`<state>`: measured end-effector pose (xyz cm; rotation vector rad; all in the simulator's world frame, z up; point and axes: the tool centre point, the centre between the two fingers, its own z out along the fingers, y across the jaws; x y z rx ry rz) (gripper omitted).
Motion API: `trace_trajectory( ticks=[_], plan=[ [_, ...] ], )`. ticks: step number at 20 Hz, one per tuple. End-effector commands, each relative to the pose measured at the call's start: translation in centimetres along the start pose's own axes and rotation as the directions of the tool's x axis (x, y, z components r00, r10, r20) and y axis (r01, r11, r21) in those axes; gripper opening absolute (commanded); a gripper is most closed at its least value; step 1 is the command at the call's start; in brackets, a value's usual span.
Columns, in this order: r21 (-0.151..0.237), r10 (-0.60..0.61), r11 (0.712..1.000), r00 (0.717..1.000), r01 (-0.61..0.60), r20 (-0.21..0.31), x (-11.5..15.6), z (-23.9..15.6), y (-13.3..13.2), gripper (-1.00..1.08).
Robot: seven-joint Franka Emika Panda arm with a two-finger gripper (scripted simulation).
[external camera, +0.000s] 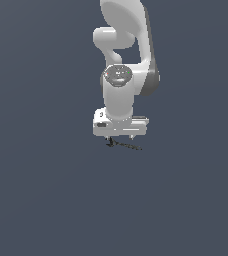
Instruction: Pick up the object and move it to a goal position.
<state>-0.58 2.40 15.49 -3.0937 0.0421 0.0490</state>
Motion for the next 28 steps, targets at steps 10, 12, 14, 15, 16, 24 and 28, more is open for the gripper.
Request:
trace_trajectory(
  ticks=[10, 12, 14, 15, 16, 24, 28],
  plan=[
    [-0.002, -0.028, 1.000, 1.000, 0.028, -0.001, -0.1, 0.3, 0.0, 1.00],
    [-0.004, -0.049, 0.999, 0.999, 0.049, -0.001, -0.1, 0.4, 0.0, 1.00],
    [-0.006, -0.076, 0.997, 0.997, 0.076, -0.001, -0.2, 0.7, 0.0, 1.00],
    [-0.008, -0.092, 0.996, 0.996, 0.092, -0.001, -0.2, 0.8, 0.0, 1.00],
    [-0.009, -0.108, 0.994, 0.994, 0.108, -0.001, -0.3, 1.0, 0.0, 1.00],
    [-0.025, -0.292, 0.956, 0.957, 0.292, 0.002, -0.8, 2.6, 0.0, 1.00],
    [-0.032, -0.406, 0.913, 0.914, 0.406, 0.006, -1.2, 3.6, -0.1, 1.00]
  ],
)
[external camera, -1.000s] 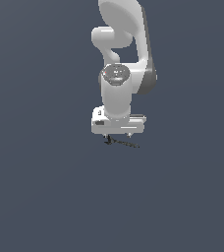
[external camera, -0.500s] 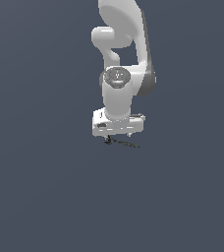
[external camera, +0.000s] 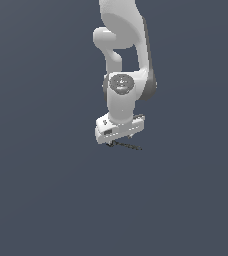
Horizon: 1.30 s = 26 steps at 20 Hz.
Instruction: Pick up the object and move it to a goal position.
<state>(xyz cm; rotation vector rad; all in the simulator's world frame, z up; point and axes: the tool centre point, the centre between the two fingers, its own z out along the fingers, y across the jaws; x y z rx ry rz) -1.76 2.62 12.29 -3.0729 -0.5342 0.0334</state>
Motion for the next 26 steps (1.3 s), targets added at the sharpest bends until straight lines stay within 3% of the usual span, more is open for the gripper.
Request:
trace_trajectory(
  ticks=[1, 6, 11, 26],
  plan=[
    [-0.005, -0.078, 0.997, 0.997, 0.078, 0.000, -0.2, 0.6, -0.2, 1.00],
    [-0.013, -0.230, 0.973, 0.973, 0.230, 0.002, -0.7, 1.9, -0.5, 1.00],
    [-0.019, -0.378, 0.925, 0.926, 0.378, 0.005, -1.1, 3.1, -1.0, 1.00],
    [-0.028, -0.717, 0.697, 0.697, 0.717, 0.009, -2.3, 6.0, -2.5, 1.00]
  ],
)
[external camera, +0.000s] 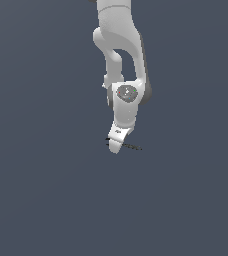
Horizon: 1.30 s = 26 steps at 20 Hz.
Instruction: Pick up the object and move it to a goal position.
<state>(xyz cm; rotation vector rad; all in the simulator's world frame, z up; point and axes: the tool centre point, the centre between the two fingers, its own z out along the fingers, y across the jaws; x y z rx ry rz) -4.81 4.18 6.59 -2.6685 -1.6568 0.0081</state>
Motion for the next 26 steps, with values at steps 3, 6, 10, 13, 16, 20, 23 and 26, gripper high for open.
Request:
trace_trajectory(
  ticks=[3, 6, 10, 13, 16, 20, 23, 26],
  plan=[
    [-0.002, -0.079, 0.997, 0.997, 0.079, -0.002, 0.1, 0.5, -0.4, 1.00],
    [-0.003, -0.110, 0.994, 0.994, 0.110, -0.003, 0.1, 0.7, -0.6, 1.00],
    [-0.004, -0.129, 0.992, 0.992, 0.129, -0.004, 0.1, 0.8, -0.7, 1.00],
    [-0.003, -0.125, 0.992, 0.992, 0.125, -0.003, 0.1, 0.8, -0.7, 1.00],
    [-0.003, -0.125, 0.992, 0.992, 0.125, -0.003, 0.1, 1.3, -0.7, 1.00],
    [-0.003, -0.128, 0.992, 0.992, 0.127, -0.003, 0.1, 2.9, -0.8, 1.00],
    [-0.004, -0.129, 0.992, 0.992, 0.129, -0.003, 0.1, 4.4, -0.8, 1.00],
    [-0.004, -0.130, 0.992, 0.992, 0.130, -0.003, 0.1, 5.4, -0.8, 1.00]
  ],
)
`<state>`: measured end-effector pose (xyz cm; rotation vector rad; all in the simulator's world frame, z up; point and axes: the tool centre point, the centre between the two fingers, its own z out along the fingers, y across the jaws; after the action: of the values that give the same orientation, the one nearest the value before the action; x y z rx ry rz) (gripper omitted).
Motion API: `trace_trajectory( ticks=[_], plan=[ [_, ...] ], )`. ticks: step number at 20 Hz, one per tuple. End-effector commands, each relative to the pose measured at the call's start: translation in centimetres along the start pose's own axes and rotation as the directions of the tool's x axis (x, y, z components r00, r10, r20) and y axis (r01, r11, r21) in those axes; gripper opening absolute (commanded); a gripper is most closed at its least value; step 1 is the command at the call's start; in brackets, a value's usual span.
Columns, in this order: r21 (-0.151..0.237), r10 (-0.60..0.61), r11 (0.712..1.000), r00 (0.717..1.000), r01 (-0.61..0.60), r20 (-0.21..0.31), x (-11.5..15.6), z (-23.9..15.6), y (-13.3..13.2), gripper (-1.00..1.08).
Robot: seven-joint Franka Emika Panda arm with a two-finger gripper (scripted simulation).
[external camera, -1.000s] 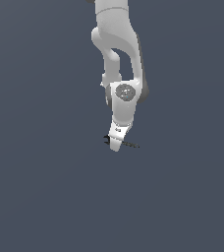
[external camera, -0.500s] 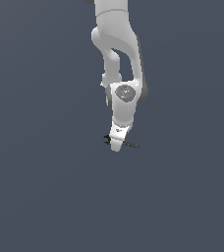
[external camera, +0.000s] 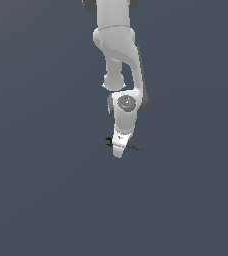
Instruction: Pick up the object and move it to a goal position.
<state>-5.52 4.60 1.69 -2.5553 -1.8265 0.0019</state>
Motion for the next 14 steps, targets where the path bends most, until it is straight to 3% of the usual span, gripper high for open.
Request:
trace_trajectory(
  ticks=[1, 4, 5, 14],
  plan=[
    [-0.001, -0.001, 1.000, 1.000, 0.001, 0.000, 0.02, 0.69, 0.05, 1.00],
    [-0.001, -0.001, 1.000, 1.000, 0.001, 0.000, 0.02, 0.95, 0.08, 1.00],
    [-0.001, -0.001, 1.000, 1.000, 0.001, 0.000, 0.02, 0.95, 0.08, -1.00],
    [-0.001, -0.001, 1.000, 1.000, 0.001, 0.000, 0.02, 0.95, 0.08, -1.00]
  ],
)
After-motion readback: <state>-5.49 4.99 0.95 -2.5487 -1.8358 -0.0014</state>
